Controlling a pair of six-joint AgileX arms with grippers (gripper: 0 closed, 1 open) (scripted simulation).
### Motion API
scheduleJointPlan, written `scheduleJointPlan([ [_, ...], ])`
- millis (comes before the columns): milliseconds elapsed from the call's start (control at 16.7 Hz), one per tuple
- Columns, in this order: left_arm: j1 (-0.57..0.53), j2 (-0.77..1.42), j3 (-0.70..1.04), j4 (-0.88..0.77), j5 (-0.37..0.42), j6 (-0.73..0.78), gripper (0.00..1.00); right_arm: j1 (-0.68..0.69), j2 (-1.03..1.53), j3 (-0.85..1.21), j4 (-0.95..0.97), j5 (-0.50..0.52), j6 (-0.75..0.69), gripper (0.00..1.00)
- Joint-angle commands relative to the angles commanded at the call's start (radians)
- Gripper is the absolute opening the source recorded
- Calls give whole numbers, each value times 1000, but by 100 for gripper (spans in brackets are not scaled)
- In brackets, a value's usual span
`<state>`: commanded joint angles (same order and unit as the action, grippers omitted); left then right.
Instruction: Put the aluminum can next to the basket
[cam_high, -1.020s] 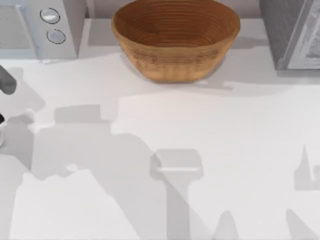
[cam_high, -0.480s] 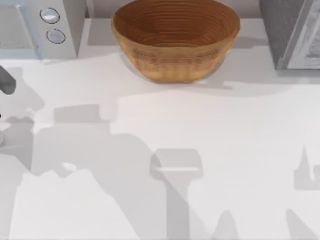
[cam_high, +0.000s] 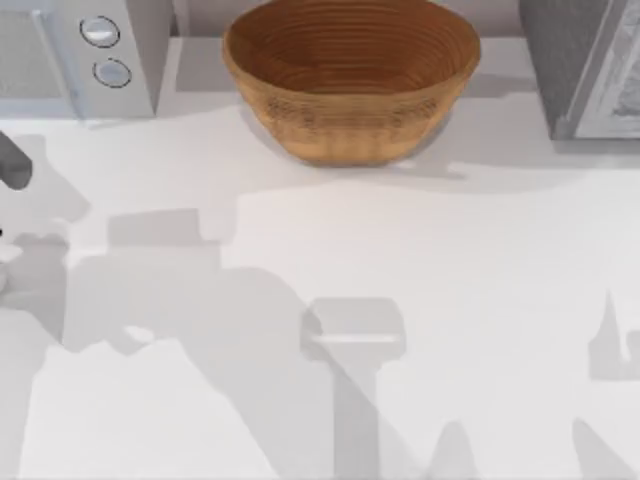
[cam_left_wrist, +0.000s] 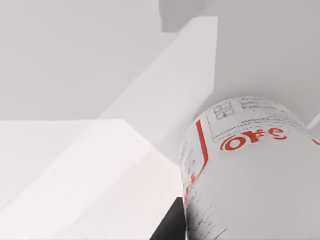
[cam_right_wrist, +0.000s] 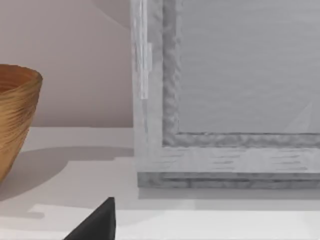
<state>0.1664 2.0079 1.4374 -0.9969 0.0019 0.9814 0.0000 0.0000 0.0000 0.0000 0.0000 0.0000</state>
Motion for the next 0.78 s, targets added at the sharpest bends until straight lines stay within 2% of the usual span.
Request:
scheduleJointPlan([
  [180,-19,9,13,-6,0,-29,0,0,0,0,0,0,0,100],
  [360,-88,35,54,-26,-1,-148,0,0,0,0,0,0,0,100],
  [540,-198,70,107,-56,-1,-361,0,0,0,0,0,0,0,100],
  [780,-379,124,176,-108,4,-763,0,0,0,0,0,0,0,100],
])
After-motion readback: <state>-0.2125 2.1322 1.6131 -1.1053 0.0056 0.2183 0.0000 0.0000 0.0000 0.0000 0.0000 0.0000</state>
